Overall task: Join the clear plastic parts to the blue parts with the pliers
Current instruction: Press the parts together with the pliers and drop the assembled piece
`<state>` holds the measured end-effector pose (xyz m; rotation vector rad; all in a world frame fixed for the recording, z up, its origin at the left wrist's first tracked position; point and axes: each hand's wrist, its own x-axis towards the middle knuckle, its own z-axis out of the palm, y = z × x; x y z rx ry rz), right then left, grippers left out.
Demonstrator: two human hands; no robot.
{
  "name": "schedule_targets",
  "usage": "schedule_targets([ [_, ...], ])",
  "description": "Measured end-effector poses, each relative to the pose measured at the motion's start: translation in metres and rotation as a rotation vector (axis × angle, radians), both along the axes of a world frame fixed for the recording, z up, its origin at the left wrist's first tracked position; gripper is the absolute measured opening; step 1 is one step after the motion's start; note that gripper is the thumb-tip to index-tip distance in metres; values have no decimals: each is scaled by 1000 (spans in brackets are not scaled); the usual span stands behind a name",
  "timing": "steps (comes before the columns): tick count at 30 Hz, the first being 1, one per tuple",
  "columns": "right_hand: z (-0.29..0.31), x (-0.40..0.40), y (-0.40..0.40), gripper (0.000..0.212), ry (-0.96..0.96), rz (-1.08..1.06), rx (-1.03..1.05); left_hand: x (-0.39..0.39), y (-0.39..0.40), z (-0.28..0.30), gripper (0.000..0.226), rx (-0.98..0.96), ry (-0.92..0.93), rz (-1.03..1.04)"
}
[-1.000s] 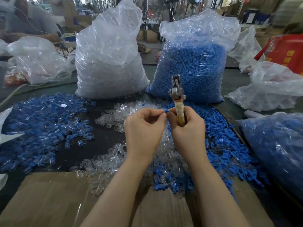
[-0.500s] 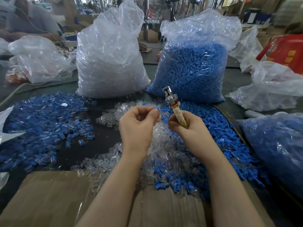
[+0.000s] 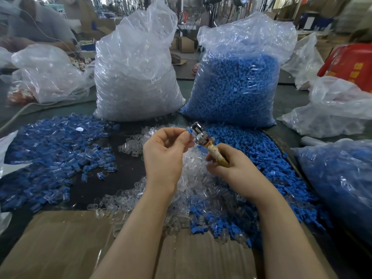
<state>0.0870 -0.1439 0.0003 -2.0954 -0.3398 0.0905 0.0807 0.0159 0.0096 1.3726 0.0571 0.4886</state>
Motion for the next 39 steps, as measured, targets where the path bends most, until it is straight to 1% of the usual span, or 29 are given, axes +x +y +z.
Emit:
schedule_targets([
  [3, -1, 0, 2, 10, -3, 4, -23, 0, 0, -1, 14, 8, -10, -9],
  [8, -1, 1, 2, 6, -20, 13, -43, 0, 0, -2, 17, 26, -13, -26],
  [13, -1, 2, 2, 17, -46, -6, -111, 0, -2, -1, 16, 10, -6, -27],
  [18, -1, 2, 6, 20, -76, -53, -140, -1, -2, -1, 14, -19, 7, -24],
  [23, -1, 3, 8, 16, -64, -56, -179, 2, 2, 0, 9, -59, 88, -45],
  [25, -4, 4, 6, 9, -62, -71, -192, 3, 6, -2, 5, -153, 151, -72],
  [26, -5, 5, 6, 7, -63, -93, -187, 4, 12, -3, 6, -235, 188, -69],
  [28, -7, 7, 2, 5, -48, -158, -139, 7, 28, -4, 10, -456, 266, 6],
  [30, -8, 10, -4, 7, -47, -244, -110, 9, 51, -6, 10, -698, 298, 134],
  [32, -10, 13, -11, 8, -56, -340, -125, 9, 74, -8, 8, -902, 293, 252],
  [35, -13, 17, -21, 11, -52, -470, -163, 5, 105, -12, 6, -1148, 235, 352],
  [39, -15, 18, -32, 23, -46, -623, -268, 2, 129, -18, 17, -1296, 161, 416],
])
